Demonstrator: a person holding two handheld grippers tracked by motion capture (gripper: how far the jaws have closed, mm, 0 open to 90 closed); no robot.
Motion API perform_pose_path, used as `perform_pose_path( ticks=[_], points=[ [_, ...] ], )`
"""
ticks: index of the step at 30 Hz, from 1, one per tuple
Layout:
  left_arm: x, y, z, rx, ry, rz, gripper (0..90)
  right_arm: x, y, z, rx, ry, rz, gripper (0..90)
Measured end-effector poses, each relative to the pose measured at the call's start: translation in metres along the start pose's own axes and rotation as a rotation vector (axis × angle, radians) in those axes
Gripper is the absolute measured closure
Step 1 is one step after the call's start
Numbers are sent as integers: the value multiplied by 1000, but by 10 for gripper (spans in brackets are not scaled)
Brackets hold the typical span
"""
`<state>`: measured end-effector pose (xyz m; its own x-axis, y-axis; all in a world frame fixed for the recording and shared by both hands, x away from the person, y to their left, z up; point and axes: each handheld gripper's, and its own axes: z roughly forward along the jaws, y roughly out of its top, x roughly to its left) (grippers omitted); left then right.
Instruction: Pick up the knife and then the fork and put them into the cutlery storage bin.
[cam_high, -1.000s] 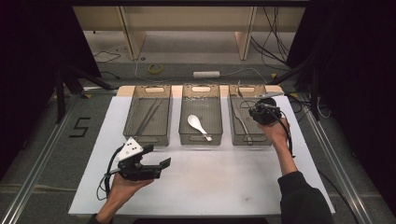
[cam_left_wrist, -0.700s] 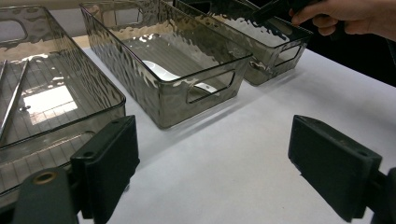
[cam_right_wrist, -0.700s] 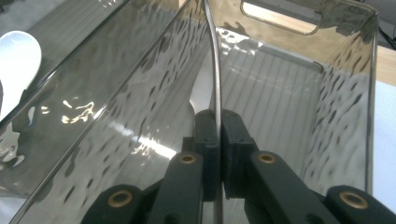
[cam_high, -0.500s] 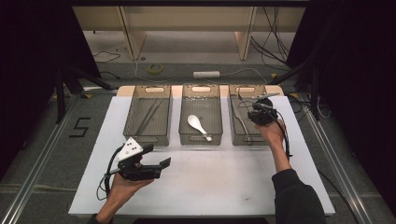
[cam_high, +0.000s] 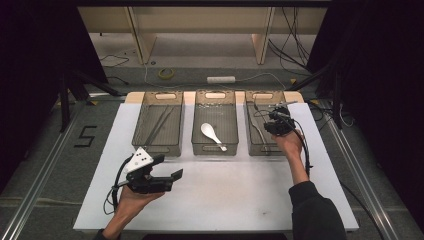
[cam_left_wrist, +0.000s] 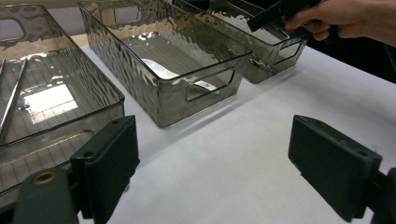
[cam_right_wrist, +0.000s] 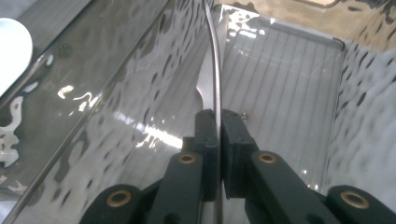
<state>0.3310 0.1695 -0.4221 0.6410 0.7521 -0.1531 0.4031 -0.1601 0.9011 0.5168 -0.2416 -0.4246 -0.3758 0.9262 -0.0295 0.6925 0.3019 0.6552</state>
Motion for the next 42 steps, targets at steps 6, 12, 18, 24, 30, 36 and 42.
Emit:
perform_pose_path(
  ticks=[6,12,18,24,30,36,42],
  points=[
    [0,0,0,1,0,-1,156,1,-1,3,6,14,14,814],
    [0,0,0,0,1,0,156,1,0,-5,-25,34,13,718],
    [0,0,0,2,3,0,155,2,-5,-18,-74,80,6,627],
    [1,0,0,1,2,-3,156,14,-17,-38,-149,149,-17,522],
    [1,0,0,2,3,-5,155,26,-34,-51,-205,203,-16,463],
    [1,0,0,2,0,-5,156,32,-48,-59,-245,286,10,439],
    [1,0,0,6,-3,-4,155,39,-55,-69,-280,349,26,353]
  ],
)
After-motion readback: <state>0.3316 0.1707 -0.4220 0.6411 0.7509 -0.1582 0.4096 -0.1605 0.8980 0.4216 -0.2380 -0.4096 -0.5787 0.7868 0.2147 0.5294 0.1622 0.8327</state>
